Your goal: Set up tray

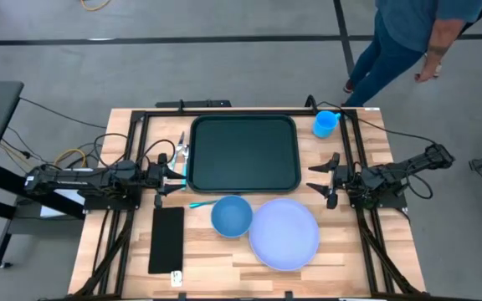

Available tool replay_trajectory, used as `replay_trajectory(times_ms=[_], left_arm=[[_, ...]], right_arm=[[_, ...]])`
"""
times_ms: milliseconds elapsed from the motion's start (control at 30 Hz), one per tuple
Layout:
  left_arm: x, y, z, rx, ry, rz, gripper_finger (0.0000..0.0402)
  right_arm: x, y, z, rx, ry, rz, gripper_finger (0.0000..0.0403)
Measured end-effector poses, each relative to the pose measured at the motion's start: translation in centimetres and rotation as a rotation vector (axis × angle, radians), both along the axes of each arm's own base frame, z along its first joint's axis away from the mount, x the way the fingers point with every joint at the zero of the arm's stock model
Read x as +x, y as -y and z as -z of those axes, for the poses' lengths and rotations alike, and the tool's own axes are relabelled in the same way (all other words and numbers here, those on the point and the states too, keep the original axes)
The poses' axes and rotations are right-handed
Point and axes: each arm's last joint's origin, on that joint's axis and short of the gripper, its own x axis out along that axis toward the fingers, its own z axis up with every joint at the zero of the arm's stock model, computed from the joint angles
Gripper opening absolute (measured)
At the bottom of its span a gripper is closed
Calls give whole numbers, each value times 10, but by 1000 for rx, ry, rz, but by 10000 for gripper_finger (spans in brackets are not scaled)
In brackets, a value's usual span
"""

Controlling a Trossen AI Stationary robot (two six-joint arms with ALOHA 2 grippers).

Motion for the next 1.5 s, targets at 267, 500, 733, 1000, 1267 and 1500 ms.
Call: replay_trajectory(times_ms=[267,500,733,1000,1267,1500], left_arm=[[0,0,0,0,0,0,121],[0,0,0,0,0,0,121],[0,0,0,0,0,0,121],[0,0,0,-9,1,0,121],[0,-1,-1,7,7,-33,121],[0,-1,-3,-12,29,-45,121]], right_arm=[[0,0,0,0,0,0,260],[0,1,0,-16,2,25,260],[1,7,-7,-68,67,145,260],[1,8,-13,211,189,175,260],[-14,26,-55,90,509,591,260],[-26,36,-71,147,713,702,260]])
